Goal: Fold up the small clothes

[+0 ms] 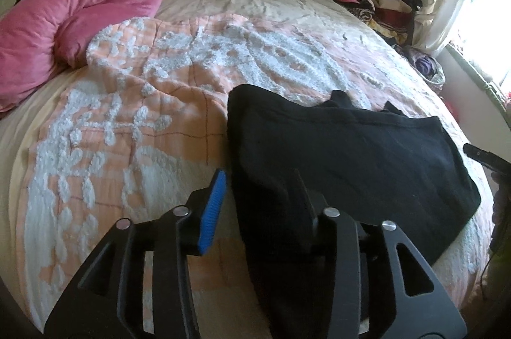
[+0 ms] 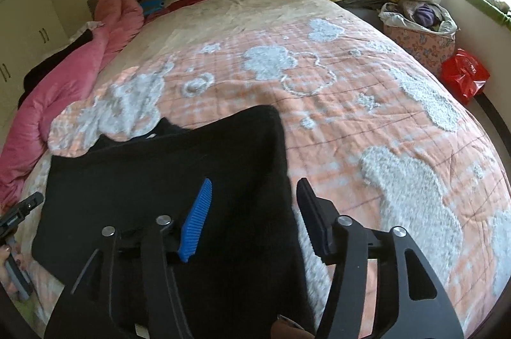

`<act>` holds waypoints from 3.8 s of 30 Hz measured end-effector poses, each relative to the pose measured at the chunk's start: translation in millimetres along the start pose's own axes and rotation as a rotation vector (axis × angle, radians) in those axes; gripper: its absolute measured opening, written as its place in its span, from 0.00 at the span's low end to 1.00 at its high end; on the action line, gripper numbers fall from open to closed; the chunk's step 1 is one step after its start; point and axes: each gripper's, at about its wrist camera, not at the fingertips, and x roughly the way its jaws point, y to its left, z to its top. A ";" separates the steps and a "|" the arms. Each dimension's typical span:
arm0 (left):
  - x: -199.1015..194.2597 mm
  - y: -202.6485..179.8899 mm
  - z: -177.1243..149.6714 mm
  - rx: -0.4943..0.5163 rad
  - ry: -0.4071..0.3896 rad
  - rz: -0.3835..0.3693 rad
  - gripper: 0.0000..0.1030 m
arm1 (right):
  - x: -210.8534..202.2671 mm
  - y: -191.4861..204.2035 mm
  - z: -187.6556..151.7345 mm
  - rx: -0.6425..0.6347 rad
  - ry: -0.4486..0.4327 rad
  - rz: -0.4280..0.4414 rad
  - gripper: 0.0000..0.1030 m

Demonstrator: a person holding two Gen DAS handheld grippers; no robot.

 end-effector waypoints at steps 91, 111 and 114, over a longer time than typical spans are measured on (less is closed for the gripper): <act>-66.7 -0.5 -43.7 -0.090 -0.023 0.094 0.91 | -69.6 108.5 -89.0 -0.244 -0.072 0.079 0.96; -71.5 29.8 -26.8 -0.115 -0.051 0.193 0.91 | -63.5 224.2 -114.5 -0.484 -0.062 0.186 0.96; -68.7 31.9 -23.8 -0.116 -0.051 0.197 0.91 | -59.1 240.0 -119.8 -0.524 -0.055 0.196 0.96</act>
